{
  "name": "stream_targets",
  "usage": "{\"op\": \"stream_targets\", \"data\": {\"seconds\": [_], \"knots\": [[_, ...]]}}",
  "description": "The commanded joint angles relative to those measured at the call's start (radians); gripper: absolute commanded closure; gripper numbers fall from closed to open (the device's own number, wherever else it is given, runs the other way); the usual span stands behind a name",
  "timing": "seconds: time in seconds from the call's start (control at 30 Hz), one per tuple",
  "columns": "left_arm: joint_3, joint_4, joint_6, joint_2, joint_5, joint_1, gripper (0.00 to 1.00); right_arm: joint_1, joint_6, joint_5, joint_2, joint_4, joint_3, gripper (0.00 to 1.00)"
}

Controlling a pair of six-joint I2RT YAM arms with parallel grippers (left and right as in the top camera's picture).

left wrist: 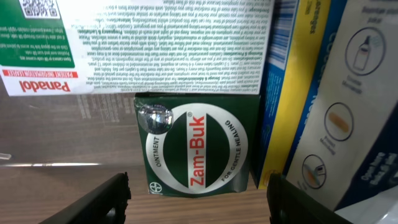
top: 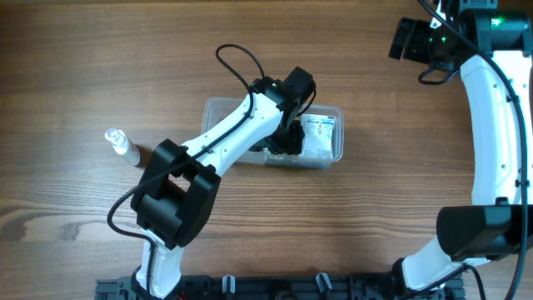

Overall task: Pack container
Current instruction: 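Lower the Buk tin into the container's middle and release it, then move the left gripper to the white spray bottle and grasp it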

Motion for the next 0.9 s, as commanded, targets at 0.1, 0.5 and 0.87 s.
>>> {"op": "stream_targets", "data": {"seconds": [0.1, 0.5, 0.87], "knots": [[0.019, -0.024, -0.01, -0.008, -0.039, 0.018, 0.3, 0.001, 0.013, 0.017, -0.001, 0.001, 0.008, 0.0], [0.137, -0.218, 0.027, -0.259, -0.114, 0.159, 0.21, 0.001, 0.013, 0.017, -0.001, 0.001, 0.008, 0.0], [0.136, -0.371, 0.024, -0.479, -0.269, 0.558, 0.09, 0.001, 0.013, 0.017, -0.001, 0.001, 0.008, 0.0]]}}
